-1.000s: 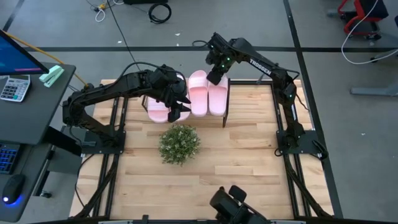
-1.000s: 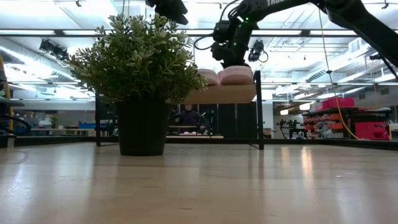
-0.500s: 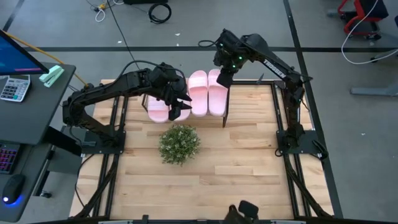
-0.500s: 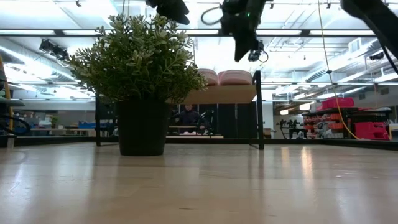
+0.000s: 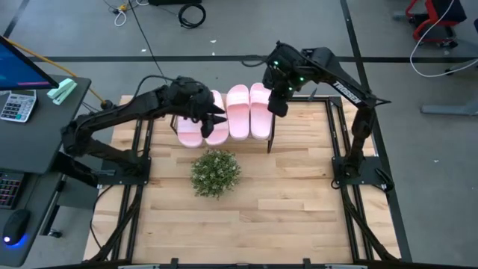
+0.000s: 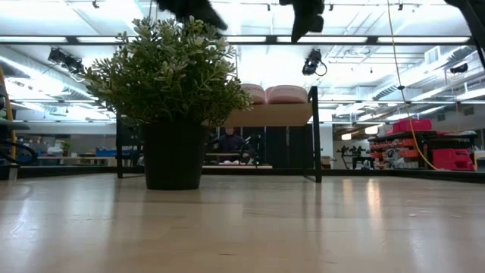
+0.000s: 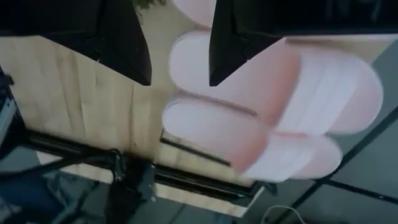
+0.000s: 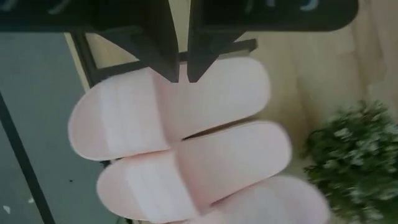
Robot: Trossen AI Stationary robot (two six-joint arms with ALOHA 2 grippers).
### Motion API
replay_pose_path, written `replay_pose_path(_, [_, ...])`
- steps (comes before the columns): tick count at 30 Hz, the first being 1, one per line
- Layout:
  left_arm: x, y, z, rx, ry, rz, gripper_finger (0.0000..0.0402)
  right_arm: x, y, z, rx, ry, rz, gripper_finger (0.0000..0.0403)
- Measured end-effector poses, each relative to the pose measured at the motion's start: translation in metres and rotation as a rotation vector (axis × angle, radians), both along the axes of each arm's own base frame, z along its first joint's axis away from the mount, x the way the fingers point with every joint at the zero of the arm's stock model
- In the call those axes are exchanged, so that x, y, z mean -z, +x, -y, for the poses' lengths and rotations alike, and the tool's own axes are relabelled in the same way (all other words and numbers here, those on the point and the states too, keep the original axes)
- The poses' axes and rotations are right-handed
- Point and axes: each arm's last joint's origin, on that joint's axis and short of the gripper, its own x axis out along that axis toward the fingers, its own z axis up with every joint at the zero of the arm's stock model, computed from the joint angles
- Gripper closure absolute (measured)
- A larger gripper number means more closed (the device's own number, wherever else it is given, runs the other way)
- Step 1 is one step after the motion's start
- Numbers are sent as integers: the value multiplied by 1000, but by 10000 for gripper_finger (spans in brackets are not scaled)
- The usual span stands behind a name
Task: Pick and place slides into the shelf
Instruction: Return to Home Position
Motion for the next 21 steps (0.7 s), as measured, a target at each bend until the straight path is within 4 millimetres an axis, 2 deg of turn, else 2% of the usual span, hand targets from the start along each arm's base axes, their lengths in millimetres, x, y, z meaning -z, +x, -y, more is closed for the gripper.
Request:
replay_pose_path(5, [18, -26, 4, -64, -19, 107, 248, -8, -3, -16, -46, -13, 20, 363])
replay_pose_path(14, [11, -69, 19, -112, 82, 330, 275, -17, -11, -27, -82, -1, 70, 369])
replay_pose_path(17, [12, -79, 23, -119, 98, 367, 285, -12, -15, -33, -104, 25, 87, 371])
replay_pose_path(21, [14, -89, 27, -133, 108, 382, 298, 5, -20, -44, -111, 44, 132, 371])
